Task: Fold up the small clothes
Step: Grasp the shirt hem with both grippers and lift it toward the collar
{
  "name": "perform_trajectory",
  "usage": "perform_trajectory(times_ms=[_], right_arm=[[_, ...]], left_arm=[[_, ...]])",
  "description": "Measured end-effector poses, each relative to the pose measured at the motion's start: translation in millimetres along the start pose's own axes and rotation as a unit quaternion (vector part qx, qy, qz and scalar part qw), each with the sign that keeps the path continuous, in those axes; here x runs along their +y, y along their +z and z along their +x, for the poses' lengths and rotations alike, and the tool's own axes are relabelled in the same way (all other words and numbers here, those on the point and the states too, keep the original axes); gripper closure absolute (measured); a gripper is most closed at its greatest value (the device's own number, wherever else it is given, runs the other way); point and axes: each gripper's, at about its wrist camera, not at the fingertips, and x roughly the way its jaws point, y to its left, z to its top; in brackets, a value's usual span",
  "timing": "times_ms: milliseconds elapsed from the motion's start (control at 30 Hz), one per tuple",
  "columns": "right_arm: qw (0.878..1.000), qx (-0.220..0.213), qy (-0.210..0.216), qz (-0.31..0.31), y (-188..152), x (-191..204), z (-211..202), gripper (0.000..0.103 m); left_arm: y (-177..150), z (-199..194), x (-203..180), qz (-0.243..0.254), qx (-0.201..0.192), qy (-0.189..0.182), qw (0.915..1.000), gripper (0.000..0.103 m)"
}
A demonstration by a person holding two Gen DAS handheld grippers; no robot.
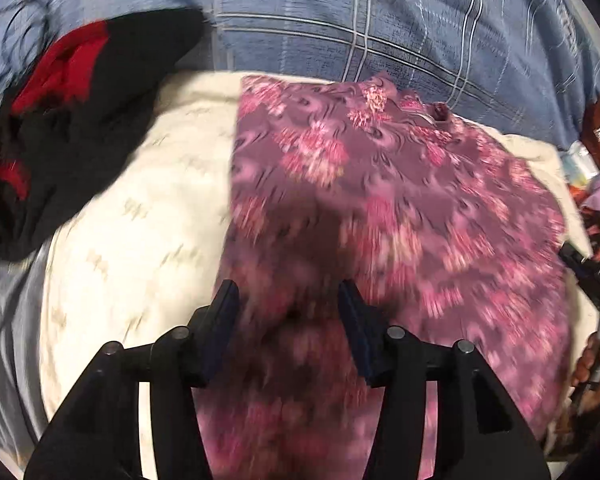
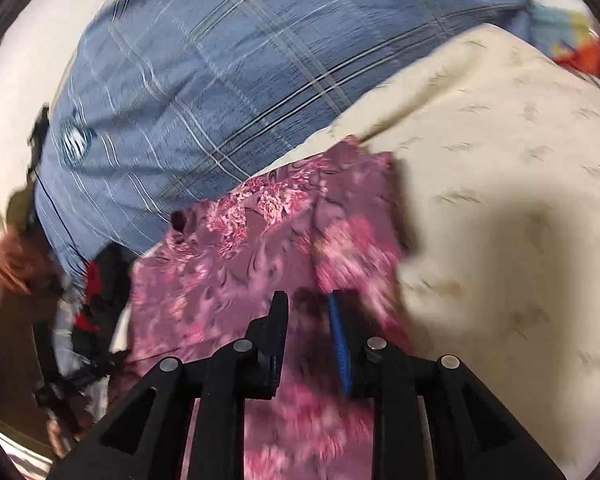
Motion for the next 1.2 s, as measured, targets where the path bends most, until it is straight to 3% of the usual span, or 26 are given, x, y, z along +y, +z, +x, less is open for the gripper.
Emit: perform_trajectory(times_ms=[67,100,133,200,367,533,700,933,1000,1033,1067,1100,1167,1200], right_arm=[[1.000,0.004,0.000,-0.005,-14.2,-2.9,-17.4,0.075],[1.000,0.012,-0.010,-0.005,-27.5,-8.4,-33.4,0.059],[0.999,0.020,-0.024,-0.007,-41.2,-15.3,-43.9,0.054],[0.999,0.024,-0.028,-0.011,-64.9,-21.4,-58.9,0.054],[0.999,0.037,0.001,-0.024,-126.7,-30.7,-97.7,0.053],[0.996,0.081,0.024,-0.037,-167.7,-34.5,-115.2,0.051],[0.989,0.126,0.048,-0.053,-193.0,-36.7,-121.8,0.051],[0.975,0.190,0.049,-0.103,-212.0,-33.4,-118.5,0.054],[0.970,0.206,0.032,-0.126,-217.8,-30.4,-115.0,0.069],[0.966,0.212,0.016,-0.145,-220.6,-28.1,-113.1,0.076],[0.964,0.215,0.007,-0.155,-221.7,-26.8,-112.0,0.091],[0.962,0.217,0.002,-0.165,-223.5,-25.7,-112.4,0.095],[0.963,0.212,0.013,-0.165,-223.6,-24.6,-116.1,0.097],[0.965,0.207,0.023,-0.161,-223.0,-23.6,-119.4,0.097]], left_arm=[[-16.0,-14.6,18.7,-0.026,0.008,-0.013,0.9995,0.052],[-29.0,-22.3,34.9,-0.047,0.017,-0.014,0.9987,0.052],[-34.1,-22.3,33.5,-0.058,0.022,-0.013,0.9980,0.052],[-61.2,-29.3,57.2,-0.096,0.038,-0.030,0.9942,0.052],[-117.9,-36.7,64.9,-0.132,0.082,-0.078,0.9847,0.044],[-168.1,-50.7,51.2,-0.116,0.084,-0.114,0.9832,0.026],[-207.3,-59.4,31.2,-0.069,0.098,-0.117,0.9858,0.021],[-233.6,-50.7,18.9,-0.043,0.139,-0.126,0.9813,0.021],[-236.4,-50.4,19.8,-0.046,0.135,-0.119,0.9825,0.028],[-237.6,-51.1,20.1,-0.045,0.133,-0.114,0.9835,0.035],[-238.2,-51.3,19.7,-0.044,0.132,-0.106,0.9845,0.046],[-239.2,-52.5,20.5,-0.041,0.131,-0.098,0.9857,0.054],[-242.4,-51.8,24.4,-0.046,0.139,-0.107,0.9833,0.093],[-244.0,-51.4,27.4,-0.058,0.146,-0.129,0.9790,0.098]])
